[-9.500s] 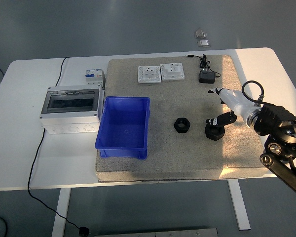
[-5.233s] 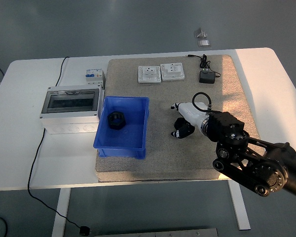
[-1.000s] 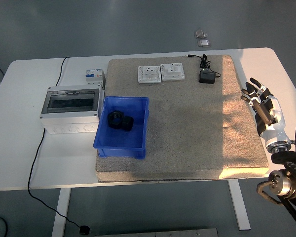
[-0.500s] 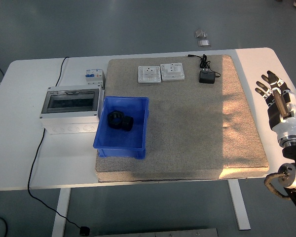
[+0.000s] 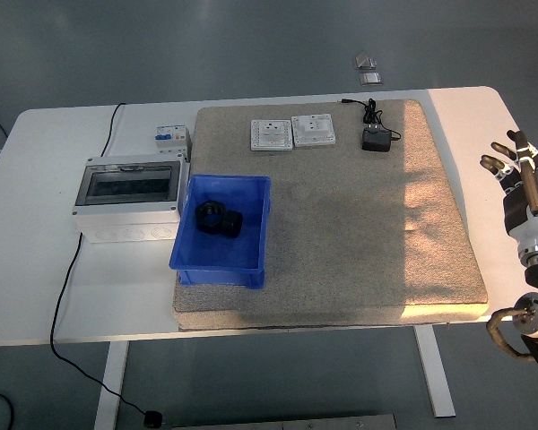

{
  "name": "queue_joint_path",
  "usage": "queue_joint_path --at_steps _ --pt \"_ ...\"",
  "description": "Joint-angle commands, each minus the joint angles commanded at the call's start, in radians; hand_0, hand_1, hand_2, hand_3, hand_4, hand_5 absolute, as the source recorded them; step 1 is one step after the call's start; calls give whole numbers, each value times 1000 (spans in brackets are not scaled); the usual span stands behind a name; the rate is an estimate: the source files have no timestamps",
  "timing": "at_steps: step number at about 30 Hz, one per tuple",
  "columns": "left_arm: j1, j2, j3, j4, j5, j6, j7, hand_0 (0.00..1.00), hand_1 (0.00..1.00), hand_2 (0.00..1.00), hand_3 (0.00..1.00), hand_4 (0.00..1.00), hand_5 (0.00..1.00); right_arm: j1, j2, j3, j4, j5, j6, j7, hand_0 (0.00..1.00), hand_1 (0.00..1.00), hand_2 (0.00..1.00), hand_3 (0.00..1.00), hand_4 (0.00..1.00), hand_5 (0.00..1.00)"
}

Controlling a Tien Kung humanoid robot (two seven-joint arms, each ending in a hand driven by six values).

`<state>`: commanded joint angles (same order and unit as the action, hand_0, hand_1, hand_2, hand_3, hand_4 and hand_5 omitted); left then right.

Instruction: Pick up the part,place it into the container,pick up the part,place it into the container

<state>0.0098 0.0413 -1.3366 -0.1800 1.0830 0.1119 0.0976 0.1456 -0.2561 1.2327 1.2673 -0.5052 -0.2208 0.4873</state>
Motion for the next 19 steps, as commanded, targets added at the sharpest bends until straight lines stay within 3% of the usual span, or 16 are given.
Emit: queue_joint_path --at_steps 5,6,11,12,19 --pt "-2 0 -13 0 -3 4 -4 722 715 728 741 794 670 0 8 1 -6 19 2 3 668 452 352 667 881 582" --pt "-2 1 -14 0 -4 5 -5 722 715 733 744 797 670 0 9 1 -8 22 -3 1 663 442 350 669 996 757" --pt "-3 4 -23 0 -3 8 -7 722 715 733 744 797 670 1 10 0 -16 30 -25 -5 663 442 350 669 996 757" --pt "-4 4 -27 0 0 9 -8 722 715 736 754 799 669 1 11 1 -17 34 -29 -4 665 451 418 667 957 713" --pt "-6 4 -38 0 11 32 -16 722 715 736 754 799 669 1 14 3 -29 60 -44 -3 665 451 418 667 957 713"
